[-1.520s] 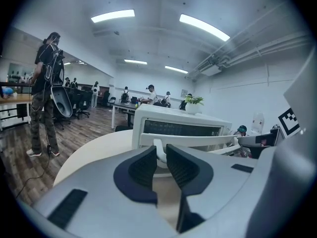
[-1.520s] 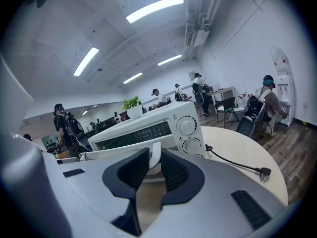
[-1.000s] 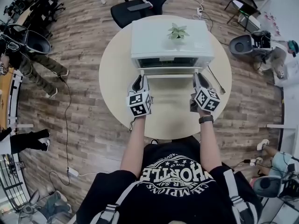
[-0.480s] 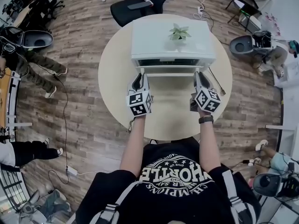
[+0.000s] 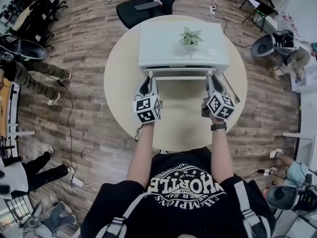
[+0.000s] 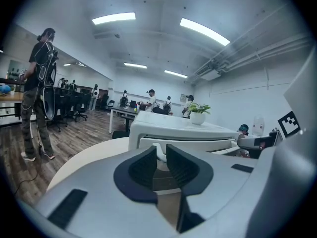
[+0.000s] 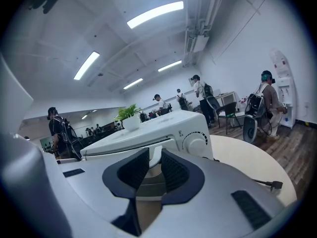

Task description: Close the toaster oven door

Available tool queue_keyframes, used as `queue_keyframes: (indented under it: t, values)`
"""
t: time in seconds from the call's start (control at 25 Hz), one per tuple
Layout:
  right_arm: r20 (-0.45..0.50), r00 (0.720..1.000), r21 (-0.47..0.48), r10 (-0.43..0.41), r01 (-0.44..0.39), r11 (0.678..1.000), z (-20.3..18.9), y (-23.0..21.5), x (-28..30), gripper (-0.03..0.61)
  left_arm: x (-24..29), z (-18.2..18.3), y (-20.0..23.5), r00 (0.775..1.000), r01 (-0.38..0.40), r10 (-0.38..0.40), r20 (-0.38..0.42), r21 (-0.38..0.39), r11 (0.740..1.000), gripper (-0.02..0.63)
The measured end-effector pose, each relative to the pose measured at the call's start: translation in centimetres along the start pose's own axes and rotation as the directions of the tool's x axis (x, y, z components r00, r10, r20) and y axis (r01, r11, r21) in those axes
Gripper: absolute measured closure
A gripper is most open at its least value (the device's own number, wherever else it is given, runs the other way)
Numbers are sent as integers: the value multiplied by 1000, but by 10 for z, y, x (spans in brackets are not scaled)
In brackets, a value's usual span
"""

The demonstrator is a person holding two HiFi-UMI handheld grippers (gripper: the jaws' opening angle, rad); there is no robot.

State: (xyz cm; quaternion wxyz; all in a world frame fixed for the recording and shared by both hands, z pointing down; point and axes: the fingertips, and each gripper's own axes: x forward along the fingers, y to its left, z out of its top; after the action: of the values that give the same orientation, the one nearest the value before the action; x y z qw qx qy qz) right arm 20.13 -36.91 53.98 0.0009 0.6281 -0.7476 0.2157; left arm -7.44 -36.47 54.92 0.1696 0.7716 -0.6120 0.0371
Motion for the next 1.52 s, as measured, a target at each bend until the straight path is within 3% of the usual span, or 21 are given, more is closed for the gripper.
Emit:
queue_keyframes:
  t: [0.64, 0.88, 1.04, 1.16, 1.32, 1.52]
  values:
    - [25, 1000, -7, -8, 8, 1000, 11, 3, 12, 482, 11, 11, 3, 999, -14, 13, 32, 30, 999, 537]
    - [4, 1000, -34, -18, 18, 999, 9, 1, 14, 482, 13, 11, 0, 1000, 3, -7, 28, 133, 991, 538]
    - [-31, 999, -64, -27, 25, 998, 11, 3, 13, 483, 12, 12, 2, 1000, 18, -20, 24, 89, 996, 540]
    - [-30, 999, -94, -37, 34, 995, 12, 7, 2, 536, 1, 17, 1, 999, 28, -30, 25, 75, 997, 574]
    - [-38, 999, -130, -15, 10, 991, 5, 18, -13, 557, -17, 14, -3, 999, 41, -42, 28, 56, 998, 583]
    - [-31, 999, -134, 10, -14, 991, -2, 30, -29, 557, -35, 1, -12, 997, 78, -78, 2, 83, 993, 583]
